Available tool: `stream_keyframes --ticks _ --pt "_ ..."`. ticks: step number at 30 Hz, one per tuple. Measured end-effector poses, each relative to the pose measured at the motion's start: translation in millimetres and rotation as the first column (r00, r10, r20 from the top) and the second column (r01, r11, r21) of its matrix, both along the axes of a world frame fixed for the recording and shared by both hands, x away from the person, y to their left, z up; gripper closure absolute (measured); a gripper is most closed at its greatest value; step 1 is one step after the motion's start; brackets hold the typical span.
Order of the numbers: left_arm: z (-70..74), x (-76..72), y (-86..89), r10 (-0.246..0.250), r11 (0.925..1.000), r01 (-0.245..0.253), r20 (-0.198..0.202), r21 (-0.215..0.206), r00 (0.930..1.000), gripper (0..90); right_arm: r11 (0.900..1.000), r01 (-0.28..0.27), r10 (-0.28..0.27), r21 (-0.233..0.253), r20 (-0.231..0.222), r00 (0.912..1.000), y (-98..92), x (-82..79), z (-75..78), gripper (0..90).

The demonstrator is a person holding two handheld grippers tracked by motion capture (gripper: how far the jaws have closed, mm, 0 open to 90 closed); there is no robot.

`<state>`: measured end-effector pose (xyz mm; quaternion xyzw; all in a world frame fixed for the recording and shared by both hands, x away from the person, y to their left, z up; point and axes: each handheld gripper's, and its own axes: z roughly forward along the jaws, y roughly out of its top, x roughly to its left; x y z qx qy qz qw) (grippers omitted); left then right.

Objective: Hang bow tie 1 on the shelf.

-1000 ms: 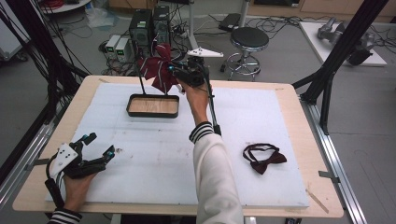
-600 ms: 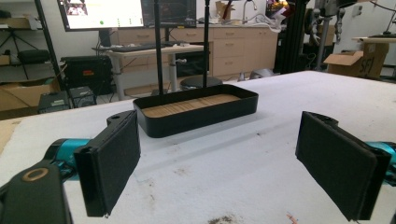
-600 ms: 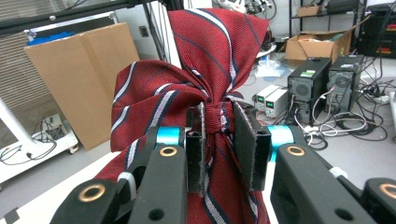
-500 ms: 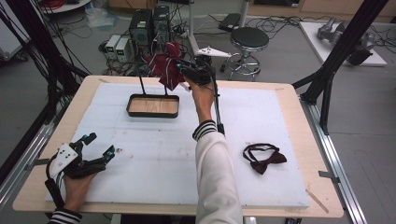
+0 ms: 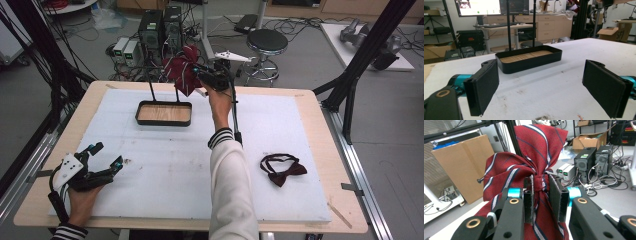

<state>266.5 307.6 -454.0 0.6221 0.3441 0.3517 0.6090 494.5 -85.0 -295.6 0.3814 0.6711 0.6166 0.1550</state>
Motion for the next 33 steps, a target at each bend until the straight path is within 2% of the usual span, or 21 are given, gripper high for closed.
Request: stream_keyframes --ticks 11,20,25,30,33 --pt "-0.1 0.0 -0.2 0.001 1.0000 -0.001 0.002 -0.001 1.0000 14.4 0.998 0.046 -0.047 -0.046 -0.034 0.9983 -12.7 3.6 -3.3 74.7" --pt "-0.3 0.0 -0.4 0.001 1.0000 -0.001 0.006 -0.003 1.0000 14.3 0.994 0.066 -0.070 -0.087 -0.050 0.9963 -15.7 3.9 -6.9 74.5" --pt "-0.2 -0.1 -0.3 0.001 1.0000 -0.001 0.006 0.000 1.0000 14.4 0.994 0.046 -0.053 -0.100 -0.067 0.9964 -16.7 3.7 -10.5 74.5" --pt "-0.2 -0.3 -0.3 0.001 1.0000 -0.002 0.006 0.003 1.0000 14.3 0.986 0.038 -0.048 -0.163 -0.061 0.9970 -11.3 1.3 -9.3 74.4" --pt "-0.3 -0.5 -0.7 0.002 1.0000 -0.002 0.007 0.000 1.0000 14.4 0.982 0.028 -0.043 -0.189 -0.075 0.9962 -9.5 0.5 -10.0 73.9"
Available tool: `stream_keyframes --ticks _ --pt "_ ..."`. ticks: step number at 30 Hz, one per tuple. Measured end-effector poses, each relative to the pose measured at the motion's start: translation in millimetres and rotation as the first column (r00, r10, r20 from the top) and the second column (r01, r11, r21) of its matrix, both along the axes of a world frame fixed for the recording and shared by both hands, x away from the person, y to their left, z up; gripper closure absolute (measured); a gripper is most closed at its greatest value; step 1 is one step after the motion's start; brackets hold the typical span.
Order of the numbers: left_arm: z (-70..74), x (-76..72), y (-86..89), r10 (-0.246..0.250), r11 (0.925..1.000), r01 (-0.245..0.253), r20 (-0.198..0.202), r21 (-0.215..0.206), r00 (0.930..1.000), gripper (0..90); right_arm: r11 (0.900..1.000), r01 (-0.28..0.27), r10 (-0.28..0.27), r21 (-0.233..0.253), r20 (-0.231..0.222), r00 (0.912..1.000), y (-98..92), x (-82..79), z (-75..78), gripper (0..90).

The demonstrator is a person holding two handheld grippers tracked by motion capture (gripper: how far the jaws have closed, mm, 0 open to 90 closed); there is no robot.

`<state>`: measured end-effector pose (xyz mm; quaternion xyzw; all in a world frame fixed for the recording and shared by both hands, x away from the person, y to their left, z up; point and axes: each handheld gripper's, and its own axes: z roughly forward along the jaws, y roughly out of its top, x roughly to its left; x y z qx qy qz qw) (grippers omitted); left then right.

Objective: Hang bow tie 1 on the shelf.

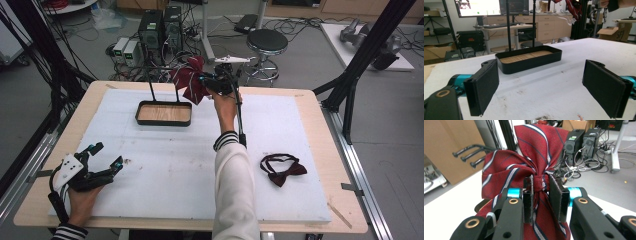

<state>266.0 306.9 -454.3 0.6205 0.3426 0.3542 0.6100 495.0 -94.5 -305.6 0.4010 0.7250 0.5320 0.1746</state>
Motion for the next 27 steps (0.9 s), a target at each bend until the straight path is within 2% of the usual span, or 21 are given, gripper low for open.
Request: stream_keyframes --ticks 4,10,14,22,27 --pt "0.1 0.1 0.3 0.000 1.0000 0.000 0.000 0.003 1.0000 14.4 0.996 -0.018 0.017 -0.086 -0.006 0.9998 4.3 -2.5 0.1 73.8" --pt "0.1 -0.1 0.1 -0.001 1.0000 0.001 -0.001 0.001 1.0000 14.3 0.991 -0.034 0.033 -0.127 -0.011 0.9994 7.0 -4.3 1.0 73.2" --pt "0.2 -0.3 0.1 0.000 1.0000 0.000 -0.002 0.005 1.0000 14.4 0.983 -0.049 0.046 -0.179 -0.024 0.9987 10.1 -4.6 -0.7 73.1" --pt "0.2 -0.3 0.1 0.000 1.0000 0.000 -0.002 0.005 1.0000 14.4 0.975 -0.078 0.074 -0.206 -0.027 0.9969 14.2 -4.2 -2.3 72.5" --pt "0.2 -0.3 0.1 0.000 1.0000 0.000 -0.002 0.006 1.0000 14.4 0.977 -0.081 0.077 -0.200 -0.026 0.9967 14.8 -4.6 -1.9 69.9"
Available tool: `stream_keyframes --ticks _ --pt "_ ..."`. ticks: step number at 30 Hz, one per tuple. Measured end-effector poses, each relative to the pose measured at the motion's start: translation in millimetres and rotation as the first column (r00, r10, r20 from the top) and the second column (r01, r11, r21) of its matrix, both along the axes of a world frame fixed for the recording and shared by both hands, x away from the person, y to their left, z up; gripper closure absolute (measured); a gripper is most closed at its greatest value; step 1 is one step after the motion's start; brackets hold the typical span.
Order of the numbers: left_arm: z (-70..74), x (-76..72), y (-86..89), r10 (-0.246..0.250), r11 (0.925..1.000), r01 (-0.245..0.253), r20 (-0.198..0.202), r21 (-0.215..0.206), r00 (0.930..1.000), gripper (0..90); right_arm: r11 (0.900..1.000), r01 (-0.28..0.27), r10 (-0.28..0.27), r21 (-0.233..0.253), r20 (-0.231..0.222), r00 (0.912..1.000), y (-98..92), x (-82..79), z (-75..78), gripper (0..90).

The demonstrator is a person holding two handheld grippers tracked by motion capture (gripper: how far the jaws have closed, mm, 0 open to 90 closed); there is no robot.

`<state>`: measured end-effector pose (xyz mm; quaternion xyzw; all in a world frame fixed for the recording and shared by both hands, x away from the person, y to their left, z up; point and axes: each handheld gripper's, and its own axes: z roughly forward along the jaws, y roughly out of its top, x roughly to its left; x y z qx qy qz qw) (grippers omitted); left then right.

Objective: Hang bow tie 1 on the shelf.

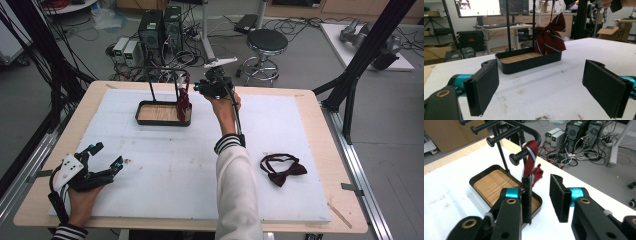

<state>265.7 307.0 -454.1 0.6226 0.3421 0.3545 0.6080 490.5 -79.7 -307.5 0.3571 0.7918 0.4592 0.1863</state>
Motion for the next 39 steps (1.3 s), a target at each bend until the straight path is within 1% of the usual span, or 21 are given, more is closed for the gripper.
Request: stream_keyframes --ticks 2,3,5,7,9,13,15,17,20,24,28,32,33,34,35,37,38,39 --pt "0.0 0.0 0.0 0.000 1.0000 0.000 0.000 0.000 1.0000 14.3 1.000 0.001 -0.001 0.003 0.001 1.0000 0.0 -0.8 0.7 68.8" --pt "0.0 0.0 0.0 0.000 1.0000 0.000 0.000 0.000 1.0000 14.4 1.000 -0.004 0.004 0.004 0.002 1.0000 -0.2 -0.7 1.2 66.1" --pt "0.0 0.1 -0.1 0.000 1.0000 0.000 0.002 0.001 1.0000 14.4 1.000 -0.003 0.003 0.005 0.007 1.0000 0.1 -0.9 1.7 56.5" --pt "-0.2 0.2 -0.2 0.000 1.0000 0.000 0.003 -0.002 1.0000 14.4 1.000 0.005 -0.005 0.004 0.018 0.9998 0.4 -1.3 2.3 49.1" --pt "-0.1 0.2 0.0 -0.001 1.0000 0.001 0.003 0.001 1.0000 14.4 1.000 0.016 -0.017 0.016 0.016 0.9997 0.0 -1.0 2.4 36.9" --pt "-0.2 0.2 -0.2 0.000 1.0000 0.000 0.003 -0.002 1.0000 14.4 0.999 0.034 -0.035 0.034 0.015 0.9993 -3.0 -1.1 2.9 22.6" --pt "-0.1 0.3 0.0 0.000 1.0000 0.000 0.002 -0.001 1.0000 14.4 0.998 0.039 -0.040 0.052 0.017 0.9991 -5.3 -1.6 4.1 19.3" --pt "0.1 0.3 0.1 -0.001 1.0000 0.001 -0.001 0.002 1.0000 14.3 0.997 0.046 -0.047 0.057 0.022 0.9986 -6.9 -3.0 6.0 13.1" --pt "0.2 0.5 0.5 -0.004 1.0000 0.004 -0.005 0.000 1.0000 14.3 0.996 0.046 -0.048 0.077 0.027 0.9985 -11.3 -6.7 10.5 12.0" --pt "0.1 0.9 0.4 -0.006 1.0000 0.006 -0.004 -0.002 1.0000 14.4 0.994 0.038 -0.042 0.101 0.043 0.9982 -21.0 -15.6 20.8 11.9" --pt "0.0 1.3 0.9 -0.005 1.0000 0.005 -0.006 -0.009 1.0000 14.4 0.992 0.034 -0.042 0.119 0.063 0.9971 -34.8 -27.2 32.6 11.9" --pt "-0.1 0.6 1.1 -0.008 0.9999 0.008 0.001 -0.007 1.0000 14.4 0.990 0.048 -0.059 0.133 0.083 0.9948 -50.8 -43.0 44.6 11.9" --pt "-0.2 0.6 1.2 -0.008 0.9999 0.008 0.001 -0.008 1.0000 14.4 0.989 0.051 -0.066 0.139 0.102 0.9926 -55.2 -47.8 47.1 11.9" --pt "-0.2 0.6 1.3 -0.008 0.9999 0.008 0.001 -0.009 1.0000 14.3 0.987 0.057 -0.077 0.151 0.134 0.9880 -59.5 -53.3 48.5 12.0" --pt "-0.1 0.4 1.4 -0.009 0.9999 0.008 -0.001 -0.007 1.0000 14.3 0.986 0.062 -0.087 0.152 0.161 0.9832 -63.6 -58.4 49.0 12.0" --pt "-0.1 0.3 1.3 -0.009 0.9999 0.009 0.000 -0.006 1.0000 14.3 0.986 0.070 -0.094 0.149 0.166 0.9815 -71.5 -66.6 49.5 12.0" --pt "-0.1 0.5 1.1 -0.009 0.9999 0.009 0.001 -0.008 1.0000 14.3 0.987 0.071 -0.094 0.144 0.153 0.9837 -76.0 -70.5 50.5 11.9" --pt "-0.1 0.5 1.3 -0.010 0.9999 0.010 0.000 -0.006 1.0000 14.3 0.987 0.070 -0.092 0.143 0.150 0.9844 -78.4 -73.0 51.5 11.9"
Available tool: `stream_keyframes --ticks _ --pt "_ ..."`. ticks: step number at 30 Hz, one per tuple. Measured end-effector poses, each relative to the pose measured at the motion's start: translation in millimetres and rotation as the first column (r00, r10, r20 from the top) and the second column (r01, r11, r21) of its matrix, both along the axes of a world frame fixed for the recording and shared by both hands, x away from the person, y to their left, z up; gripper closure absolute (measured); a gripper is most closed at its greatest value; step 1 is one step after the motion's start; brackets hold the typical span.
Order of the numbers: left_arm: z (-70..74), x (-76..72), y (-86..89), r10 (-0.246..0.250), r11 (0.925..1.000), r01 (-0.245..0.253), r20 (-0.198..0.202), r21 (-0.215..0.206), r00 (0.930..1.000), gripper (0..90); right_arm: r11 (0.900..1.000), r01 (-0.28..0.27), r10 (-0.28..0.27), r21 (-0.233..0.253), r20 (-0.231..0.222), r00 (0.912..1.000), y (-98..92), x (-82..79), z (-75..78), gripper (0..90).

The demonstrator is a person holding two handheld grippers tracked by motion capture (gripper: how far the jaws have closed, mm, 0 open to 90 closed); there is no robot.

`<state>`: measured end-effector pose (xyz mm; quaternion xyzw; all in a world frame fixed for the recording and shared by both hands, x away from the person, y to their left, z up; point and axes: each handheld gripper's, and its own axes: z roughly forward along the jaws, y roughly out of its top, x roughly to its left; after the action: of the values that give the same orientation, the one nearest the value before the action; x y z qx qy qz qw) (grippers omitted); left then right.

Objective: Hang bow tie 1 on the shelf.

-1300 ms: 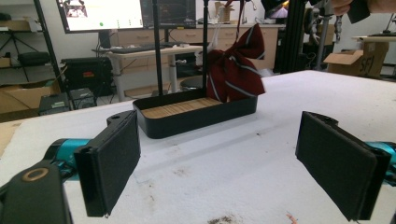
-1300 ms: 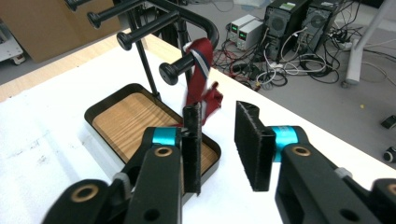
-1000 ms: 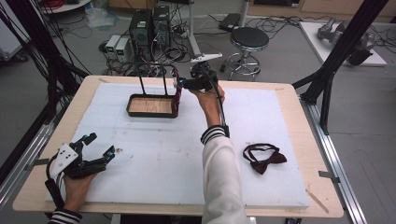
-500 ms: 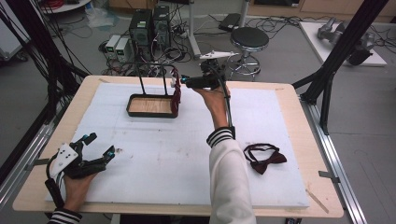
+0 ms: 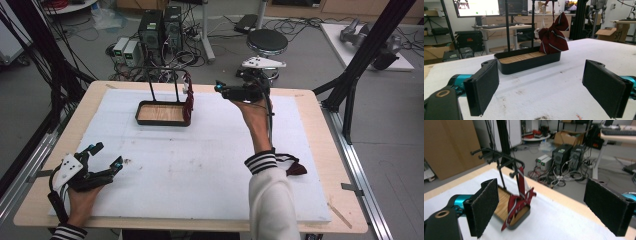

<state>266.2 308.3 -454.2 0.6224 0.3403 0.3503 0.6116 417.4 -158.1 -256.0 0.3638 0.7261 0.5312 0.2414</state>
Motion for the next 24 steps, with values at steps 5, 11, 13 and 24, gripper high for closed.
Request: stream_keyframes --ticks 5,11,13,24 --pt "-0.1 -0.2 0.0 0.000 1.0000 0.000 0.002 -0.001 1.0000 14.4 1.000 -0.012 0.011 0.016 0.050 0.9987 -13.5 -23.7 -1.3 11.9" --pt "-0.1 0.3 -0.2 -0.001 1.0000 0.001 -0.001 -0.003 1.0000 14.4 0.999 -0.020 0.017 0.032 0.090 0.9958 -30.0 -54.4 -18.2 12.0" --pt "0.0 0.0 0.1 -0.001 1.0000 0.001 -0.002 -0.002 1.0000 14.3 0.999 -0.022 0.019 0.032 0.094 0.9954 -36.1 -61.9 -24.8 11.9" --pt "0.0 -0.1 -0.6 0.003 1.0000 -0.003 0.002 0.001 1.0000 14.3 0.997 -0.001 -0.010 0.076 0.145 0.9894 -65.1 -101.1 -56.6 11.9"
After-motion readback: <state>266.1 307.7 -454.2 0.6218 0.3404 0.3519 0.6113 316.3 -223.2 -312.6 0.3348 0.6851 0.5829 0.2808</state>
